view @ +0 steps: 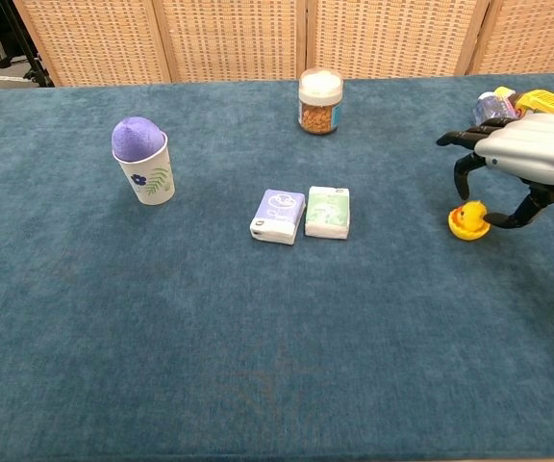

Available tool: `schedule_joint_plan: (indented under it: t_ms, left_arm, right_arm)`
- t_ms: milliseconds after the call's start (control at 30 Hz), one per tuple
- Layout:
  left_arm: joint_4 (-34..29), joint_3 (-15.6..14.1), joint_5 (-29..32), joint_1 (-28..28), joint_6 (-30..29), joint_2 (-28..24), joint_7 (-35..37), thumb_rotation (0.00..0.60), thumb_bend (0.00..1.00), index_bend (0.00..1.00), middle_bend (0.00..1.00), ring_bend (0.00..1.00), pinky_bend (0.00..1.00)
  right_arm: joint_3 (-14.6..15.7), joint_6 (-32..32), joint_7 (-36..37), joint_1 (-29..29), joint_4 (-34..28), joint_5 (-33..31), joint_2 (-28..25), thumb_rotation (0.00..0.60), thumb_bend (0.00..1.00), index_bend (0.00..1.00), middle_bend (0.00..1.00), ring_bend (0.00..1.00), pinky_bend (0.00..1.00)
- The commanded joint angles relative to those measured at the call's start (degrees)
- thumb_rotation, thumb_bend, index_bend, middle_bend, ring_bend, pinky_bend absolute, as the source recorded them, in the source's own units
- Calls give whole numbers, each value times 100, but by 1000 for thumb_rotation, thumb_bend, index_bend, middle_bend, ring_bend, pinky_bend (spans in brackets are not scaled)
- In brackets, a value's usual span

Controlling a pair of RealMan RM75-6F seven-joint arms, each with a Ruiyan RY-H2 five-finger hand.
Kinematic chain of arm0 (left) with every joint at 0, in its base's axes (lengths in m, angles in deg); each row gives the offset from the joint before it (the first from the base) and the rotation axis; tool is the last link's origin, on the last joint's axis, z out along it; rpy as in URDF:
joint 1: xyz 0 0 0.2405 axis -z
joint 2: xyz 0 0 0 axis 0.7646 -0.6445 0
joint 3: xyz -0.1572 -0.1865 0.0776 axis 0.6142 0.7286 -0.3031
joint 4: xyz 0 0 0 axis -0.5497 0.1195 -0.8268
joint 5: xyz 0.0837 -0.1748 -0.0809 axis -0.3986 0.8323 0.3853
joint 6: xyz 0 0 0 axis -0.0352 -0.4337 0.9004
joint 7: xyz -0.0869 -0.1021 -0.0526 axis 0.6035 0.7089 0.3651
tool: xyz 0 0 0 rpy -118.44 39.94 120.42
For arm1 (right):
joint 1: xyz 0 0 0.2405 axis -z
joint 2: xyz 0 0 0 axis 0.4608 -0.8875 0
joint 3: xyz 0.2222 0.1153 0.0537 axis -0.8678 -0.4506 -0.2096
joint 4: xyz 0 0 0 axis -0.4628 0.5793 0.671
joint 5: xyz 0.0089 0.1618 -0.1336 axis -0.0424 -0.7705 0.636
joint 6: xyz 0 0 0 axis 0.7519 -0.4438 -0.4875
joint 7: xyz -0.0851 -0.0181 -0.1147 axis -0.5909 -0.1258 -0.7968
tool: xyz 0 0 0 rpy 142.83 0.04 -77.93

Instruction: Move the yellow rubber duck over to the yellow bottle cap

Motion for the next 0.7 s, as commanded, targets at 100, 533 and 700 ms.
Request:
schedule_joint_plan:
  t_ms: [100,533,700]
  left_arm:
    - [-1,0,-4,3,5,-2,2,600,214,0,0,0,0]
    - [2,-15,-38,1,10,-6,17,600,214,0,0,0,0]
    - [49,-23,-105,-36,-85,19,28,600,188,0,0,0,0]
  right_arm:
    - [-3,-24,-29,13,-29,-27,-12,600,414,374,0,0,0]
    - [-66,-478,17,175,-582,140,-390,600,414,363,0,0,0]
    - [14,-1496,449,682,-1053,735,-868,600,78,149,0,0,0]
